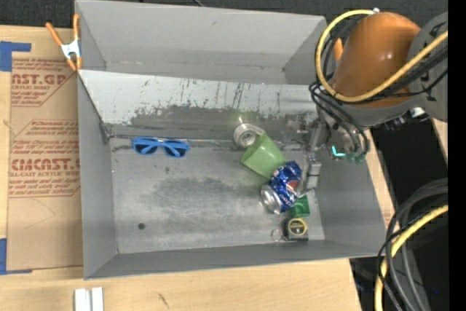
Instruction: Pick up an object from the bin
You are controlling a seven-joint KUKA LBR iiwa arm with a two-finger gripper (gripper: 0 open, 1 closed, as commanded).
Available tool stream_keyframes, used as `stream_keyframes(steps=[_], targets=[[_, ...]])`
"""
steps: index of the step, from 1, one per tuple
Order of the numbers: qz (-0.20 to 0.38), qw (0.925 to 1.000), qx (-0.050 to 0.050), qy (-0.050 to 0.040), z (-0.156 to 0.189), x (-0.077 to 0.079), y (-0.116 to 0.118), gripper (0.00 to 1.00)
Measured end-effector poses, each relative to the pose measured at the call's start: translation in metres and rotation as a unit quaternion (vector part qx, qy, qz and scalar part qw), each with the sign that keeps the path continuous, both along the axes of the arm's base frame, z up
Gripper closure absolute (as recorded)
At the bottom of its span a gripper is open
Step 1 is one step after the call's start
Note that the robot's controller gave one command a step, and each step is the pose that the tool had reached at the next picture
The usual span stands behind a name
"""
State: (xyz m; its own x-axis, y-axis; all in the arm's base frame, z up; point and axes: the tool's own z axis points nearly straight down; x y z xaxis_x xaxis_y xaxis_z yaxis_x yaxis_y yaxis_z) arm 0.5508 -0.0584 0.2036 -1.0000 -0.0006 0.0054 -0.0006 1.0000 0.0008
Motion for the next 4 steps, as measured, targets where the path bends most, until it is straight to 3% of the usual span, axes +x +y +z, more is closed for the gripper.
stream_keyframes(steps=[1, 2, 3, 4], targets=[[-0.019, 0.9998, -0.002, -0.0066, -0.128, -0.003, -0.027, 0.0], [-0.043, 0.9991, 0.001, -0.0019, -0.132, -0.013, 0.014, 0.0], [-0.043, 0.9991, 0.0, -0.0025, -0.132, -0.013, 0.012, 1.0], [-0.038, 0.9992, -0.001, -0.0078, -0.034, -0.009, 0.003, 1.0]])
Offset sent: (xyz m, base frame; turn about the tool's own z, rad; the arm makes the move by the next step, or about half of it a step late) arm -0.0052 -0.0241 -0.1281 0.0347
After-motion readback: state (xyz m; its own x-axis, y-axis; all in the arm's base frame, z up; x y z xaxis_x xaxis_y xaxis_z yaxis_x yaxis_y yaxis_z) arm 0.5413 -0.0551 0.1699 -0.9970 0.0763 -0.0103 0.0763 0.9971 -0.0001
